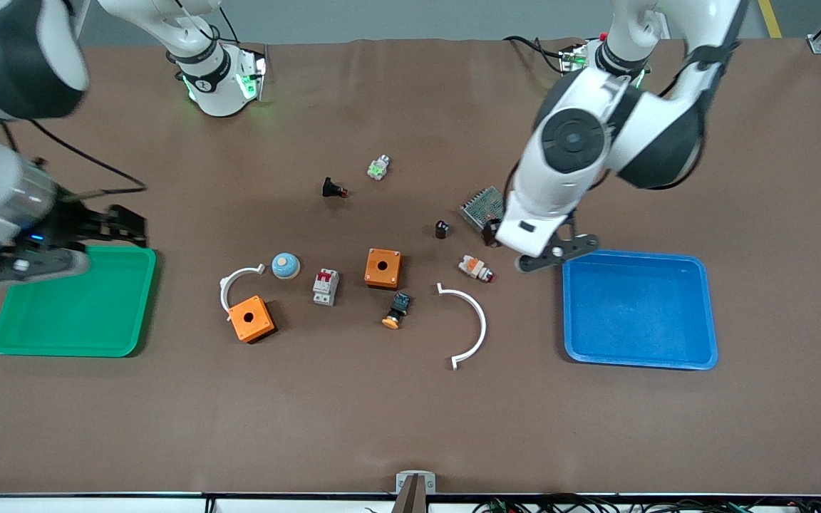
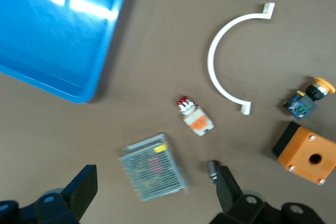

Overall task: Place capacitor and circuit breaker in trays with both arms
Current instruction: 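Reach the left gripper to the capacitor while the right gripper reaches the breaker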

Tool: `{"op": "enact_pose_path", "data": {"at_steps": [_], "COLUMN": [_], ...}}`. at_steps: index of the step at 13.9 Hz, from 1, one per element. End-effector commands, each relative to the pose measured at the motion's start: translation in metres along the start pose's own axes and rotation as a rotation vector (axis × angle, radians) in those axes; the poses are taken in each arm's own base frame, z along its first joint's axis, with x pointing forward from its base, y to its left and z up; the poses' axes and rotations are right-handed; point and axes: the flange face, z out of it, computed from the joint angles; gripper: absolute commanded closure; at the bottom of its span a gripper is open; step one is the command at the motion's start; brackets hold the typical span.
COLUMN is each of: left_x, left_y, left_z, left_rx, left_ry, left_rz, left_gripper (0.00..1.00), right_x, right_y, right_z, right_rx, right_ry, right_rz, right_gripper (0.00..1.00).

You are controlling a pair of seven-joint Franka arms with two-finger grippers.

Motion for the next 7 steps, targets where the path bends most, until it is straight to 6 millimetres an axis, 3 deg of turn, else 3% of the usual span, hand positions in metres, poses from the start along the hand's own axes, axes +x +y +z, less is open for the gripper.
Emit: {"op": "enact_pose_path", "data": {"at_steps": [1,4,7], "left_x": [-0.031,-0.070,-0.100], "left_y": [0.030,0.058,0.069], "left_z": [0.049,0.109,0.161], "left_rx": [-0.021,-0.053,-0.056], "left_ry": [0.026,0.028,0.014], "left_rz": [-0.114,-0.229,-0.314], "left_gripper": [0.00,0.02,0.05], "right_x": [0.009,0.018,0.029], "right_y": [-0.052,-0.117,-0.145], "right_z": [0.048,0.114,0.171], "right_rx": [0.041,0.026,0.026], "right_ry": [-0.021,-0.067,-0.059], "right_rz": [0.082,0.143,0.145], "right_gripper": [0.00,0.00,0.00]}}
